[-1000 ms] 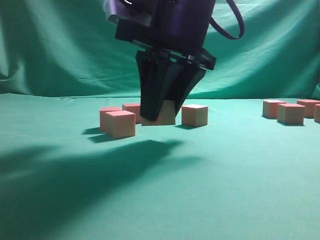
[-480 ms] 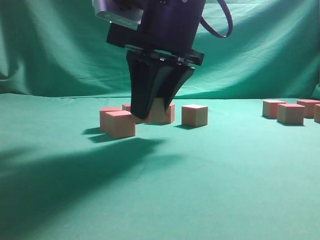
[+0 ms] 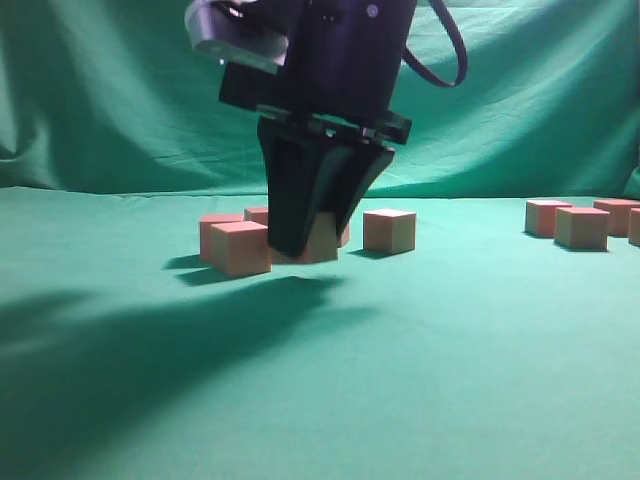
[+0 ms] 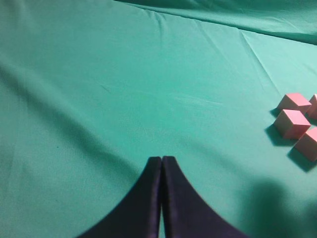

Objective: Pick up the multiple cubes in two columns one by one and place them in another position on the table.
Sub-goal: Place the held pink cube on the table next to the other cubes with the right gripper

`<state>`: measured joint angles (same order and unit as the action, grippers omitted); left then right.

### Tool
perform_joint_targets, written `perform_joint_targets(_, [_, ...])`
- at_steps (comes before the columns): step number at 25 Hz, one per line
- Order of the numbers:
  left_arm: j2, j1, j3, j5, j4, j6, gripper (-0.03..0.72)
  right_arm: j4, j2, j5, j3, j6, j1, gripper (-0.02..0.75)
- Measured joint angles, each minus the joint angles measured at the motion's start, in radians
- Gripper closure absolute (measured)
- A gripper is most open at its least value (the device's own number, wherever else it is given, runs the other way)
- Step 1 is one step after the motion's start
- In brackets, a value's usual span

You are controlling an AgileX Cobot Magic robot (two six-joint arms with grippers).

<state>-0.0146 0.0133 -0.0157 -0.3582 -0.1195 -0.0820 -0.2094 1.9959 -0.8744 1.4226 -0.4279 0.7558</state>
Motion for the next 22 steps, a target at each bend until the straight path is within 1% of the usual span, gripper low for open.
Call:
perform_joint_targets(19, [0.0,0.0,0.0,0.0,0.0,0.0,0.688,0.0,0.025,0.008,0.0,-0.008,0.0,0.482])
perform_joint_targets(22, [0.0,0.0,0.0,0.0,0.0,0.0,0.688,0.0,0.025,0.01,0.0,-0.028,0.0,0.332])
